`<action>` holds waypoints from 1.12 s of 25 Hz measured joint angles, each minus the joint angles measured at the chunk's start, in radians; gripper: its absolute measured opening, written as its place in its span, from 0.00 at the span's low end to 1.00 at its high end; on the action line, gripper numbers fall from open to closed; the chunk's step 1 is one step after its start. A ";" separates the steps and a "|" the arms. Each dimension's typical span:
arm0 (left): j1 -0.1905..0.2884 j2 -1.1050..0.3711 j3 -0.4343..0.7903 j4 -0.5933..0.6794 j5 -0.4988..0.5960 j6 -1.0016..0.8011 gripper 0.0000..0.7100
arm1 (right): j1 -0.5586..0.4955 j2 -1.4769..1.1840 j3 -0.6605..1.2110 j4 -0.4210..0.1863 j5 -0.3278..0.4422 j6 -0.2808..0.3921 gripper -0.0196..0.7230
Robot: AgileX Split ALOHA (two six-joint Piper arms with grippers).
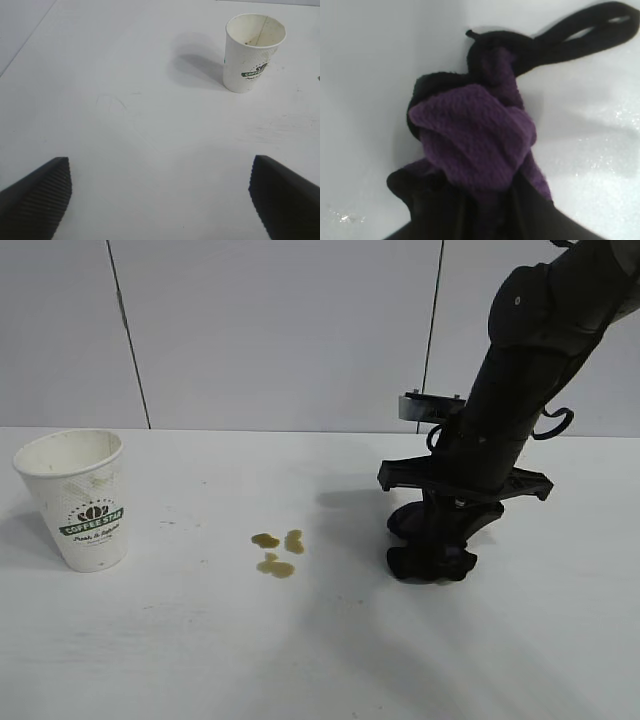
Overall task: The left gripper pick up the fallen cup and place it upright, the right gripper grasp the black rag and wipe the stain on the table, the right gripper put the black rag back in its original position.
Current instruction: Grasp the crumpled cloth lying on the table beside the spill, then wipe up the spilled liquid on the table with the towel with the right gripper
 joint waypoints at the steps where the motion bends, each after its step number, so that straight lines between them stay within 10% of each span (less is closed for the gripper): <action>1: 0.000 0.000 0.000 0.000 0.000 0.000 0.98 | 0.000 0.000 -0.002 0.000 0.008 0.000 0.17; 15: 0.000 0.000 0.000 0.000 0.000 0.000 0.98 | 0.090 -0.146 -0.065 0.128 0.047 -0.082 0.17; 28: 0.000 0.000 0.000 0.000 0.000 0.000 0.98 | 0.361 -0.117 -0.065 0.140 -0.208 -0.083 0.17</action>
